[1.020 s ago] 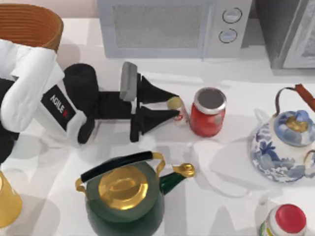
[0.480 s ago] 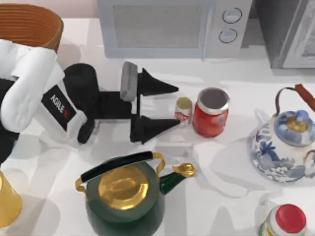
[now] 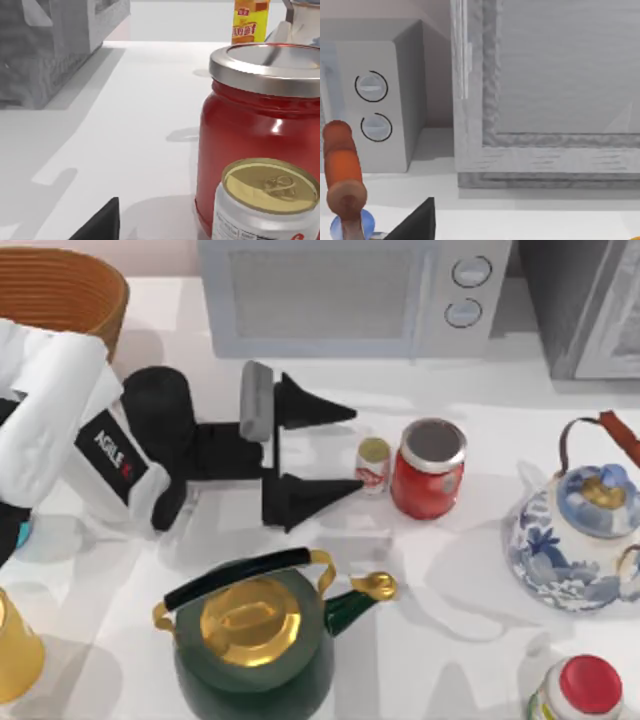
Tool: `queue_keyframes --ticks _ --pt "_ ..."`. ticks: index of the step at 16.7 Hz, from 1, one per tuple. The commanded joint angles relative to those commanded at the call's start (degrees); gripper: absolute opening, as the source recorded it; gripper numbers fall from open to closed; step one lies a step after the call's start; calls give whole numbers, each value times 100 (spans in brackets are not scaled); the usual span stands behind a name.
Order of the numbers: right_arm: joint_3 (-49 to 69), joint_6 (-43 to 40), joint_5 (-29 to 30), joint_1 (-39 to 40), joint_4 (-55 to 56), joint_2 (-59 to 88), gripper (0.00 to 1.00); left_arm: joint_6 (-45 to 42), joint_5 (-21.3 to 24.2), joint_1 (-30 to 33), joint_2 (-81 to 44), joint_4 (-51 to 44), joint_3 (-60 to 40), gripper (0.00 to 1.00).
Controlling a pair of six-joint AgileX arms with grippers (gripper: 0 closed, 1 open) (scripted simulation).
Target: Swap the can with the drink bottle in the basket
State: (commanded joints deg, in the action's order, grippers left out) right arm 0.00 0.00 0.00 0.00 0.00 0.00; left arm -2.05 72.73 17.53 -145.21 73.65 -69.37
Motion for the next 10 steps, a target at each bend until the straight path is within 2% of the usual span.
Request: queue_keyframes --ticks 4,7,10 --pt "0 0 0 0 0 0 100 -131 -902 -270 1066 -422 876 100" --pt "0 0 0 0 0 0 100 -236 -1891 -502 2484 -983 1840 100" --pt "0 0 0 0 0 0 100 -304 -2997 -752 4426 -1757 2927 100"
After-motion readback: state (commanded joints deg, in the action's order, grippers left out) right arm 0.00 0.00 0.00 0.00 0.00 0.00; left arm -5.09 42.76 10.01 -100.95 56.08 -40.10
